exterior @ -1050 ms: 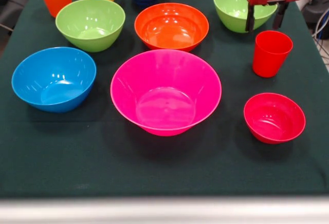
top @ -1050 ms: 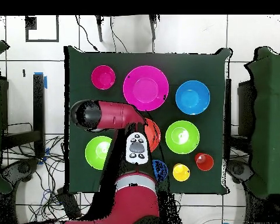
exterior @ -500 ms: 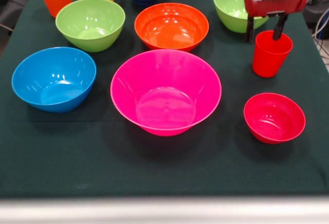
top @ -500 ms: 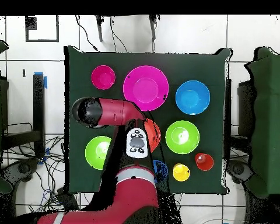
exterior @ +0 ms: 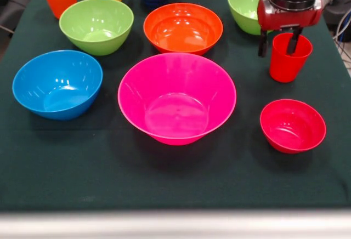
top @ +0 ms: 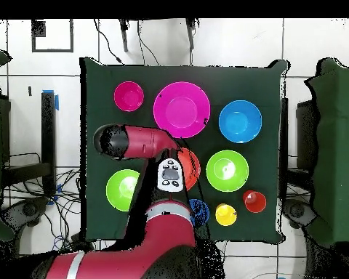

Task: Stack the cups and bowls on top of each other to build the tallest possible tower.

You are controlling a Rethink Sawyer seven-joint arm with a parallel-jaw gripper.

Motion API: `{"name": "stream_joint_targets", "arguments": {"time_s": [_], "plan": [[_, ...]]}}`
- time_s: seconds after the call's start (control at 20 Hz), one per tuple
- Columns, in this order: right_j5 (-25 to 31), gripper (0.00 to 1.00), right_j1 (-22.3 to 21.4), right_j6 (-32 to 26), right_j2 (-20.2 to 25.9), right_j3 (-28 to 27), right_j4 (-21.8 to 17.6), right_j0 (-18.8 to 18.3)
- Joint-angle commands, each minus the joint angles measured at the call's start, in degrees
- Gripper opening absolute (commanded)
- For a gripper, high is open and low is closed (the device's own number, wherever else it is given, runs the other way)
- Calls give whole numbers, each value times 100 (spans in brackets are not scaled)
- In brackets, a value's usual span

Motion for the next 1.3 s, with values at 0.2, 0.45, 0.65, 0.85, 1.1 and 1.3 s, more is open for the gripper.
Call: {"name": "stream_joint_targets", "arguments": {"time_s": [0.2, 0.45, 0.65, 0.85, 1.1, 1.3], "plan": [[-364, 100, 512, 811, 313, -184, -113, 246], [-248, 100, 747, 890, 256, -455, -8, 377], [-69, 100, 819, 903, 232, -560, 45, 422], [-100, 100, 931, 893, 226, -673, 65, 435], [-106, 100, 976, 877, 196, -736, 48, 455], [-79, 0, 936, 845, 178, -716, 17, 445]]}}
